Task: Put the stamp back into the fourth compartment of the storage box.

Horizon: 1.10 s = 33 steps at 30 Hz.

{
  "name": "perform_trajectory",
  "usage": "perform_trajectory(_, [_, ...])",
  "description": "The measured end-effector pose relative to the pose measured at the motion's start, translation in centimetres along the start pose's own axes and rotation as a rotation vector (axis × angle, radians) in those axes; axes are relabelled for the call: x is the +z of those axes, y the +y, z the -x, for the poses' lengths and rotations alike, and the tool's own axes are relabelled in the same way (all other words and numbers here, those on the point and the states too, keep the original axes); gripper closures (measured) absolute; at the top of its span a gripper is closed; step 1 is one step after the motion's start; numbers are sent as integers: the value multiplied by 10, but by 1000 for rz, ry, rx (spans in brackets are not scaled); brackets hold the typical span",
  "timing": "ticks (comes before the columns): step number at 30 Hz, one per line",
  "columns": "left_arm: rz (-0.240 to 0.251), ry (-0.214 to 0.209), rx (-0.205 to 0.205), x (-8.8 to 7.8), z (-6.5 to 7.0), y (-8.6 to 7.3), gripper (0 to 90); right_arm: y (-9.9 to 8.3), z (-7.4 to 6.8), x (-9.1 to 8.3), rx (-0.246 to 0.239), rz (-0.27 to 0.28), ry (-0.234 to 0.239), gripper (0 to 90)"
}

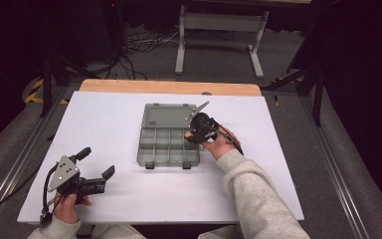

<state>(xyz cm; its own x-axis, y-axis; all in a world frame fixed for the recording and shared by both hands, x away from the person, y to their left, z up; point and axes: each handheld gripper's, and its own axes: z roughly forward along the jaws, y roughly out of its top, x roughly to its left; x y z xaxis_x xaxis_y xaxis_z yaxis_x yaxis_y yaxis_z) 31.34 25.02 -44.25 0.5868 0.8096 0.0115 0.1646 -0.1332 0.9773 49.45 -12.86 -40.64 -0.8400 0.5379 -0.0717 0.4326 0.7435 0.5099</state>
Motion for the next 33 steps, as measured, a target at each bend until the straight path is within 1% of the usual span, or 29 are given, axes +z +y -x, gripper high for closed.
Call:
perform_trajectory(3, [0, -1, 0, 0, 0, 0, 13, -1, 1, 0, 1, 5, 6, 653])
perform_trajectory(6, [-1, -1, -2, 0, 0, 0, 13, -1, 1, -1, 8, 15, 7, 608])
perform_trajectory(9, [-1, -2, -1, 0, 0, 0, 13, -1, 1, -3, 16, 24, 2, 586])
perform_trajectory(11, [0, -2, -6, 0, 0, 0, 13, -1, 2, -5, 20, 34, 1, 561])
perform_trajectory(13, [0, -2, -1, 0, 0, 0, 13, 0, 1, -7, 18, 48, 2, 541])
perform_trajectory(15, [-1, -2, -1, 0, 0, 0, 13, 0, 0, -10, 16, 61, 1, 503])
perform_trajectory(17, [-4, -2, 0, 0, 0, 0, 13, 2, -3, -14, 8, 86, -3, 459])
perform_trajectory(21, [-3, -2, -2, 1, 0, 0, 13, 4, -6, -21, 1, 131, 7, 371])
perform_trajectory(23, [-3, -2, 0, 1, 0, 0, 13, 5, -10, -25, -4, 145, -5, 291])
perform_trajectory(26, [-2, -2, -2, 1, 0, 0, 13, 6, -14, -29, -23, 173, -13, 224])
perform_trajectory(28, [-3, -1, 0, 1, 0, 0, 12, 6, -17, -32, -28, 191, -13, 196])
perform_trajectory(30, [-1, -2, -4, 1, 0, 0, 13, 7, -18, -36, -20, 201, -4, 176])
perform_trajectory(31, [-1, -2, -4, 1, 0, 0, 13, 7, -19, -37, -13, 205, 1, 167])
perform_trajectory(33, [-1, -2, -4, 1, 0, 0, 13, 7, -20, -39, -15, 208, -1, 139])
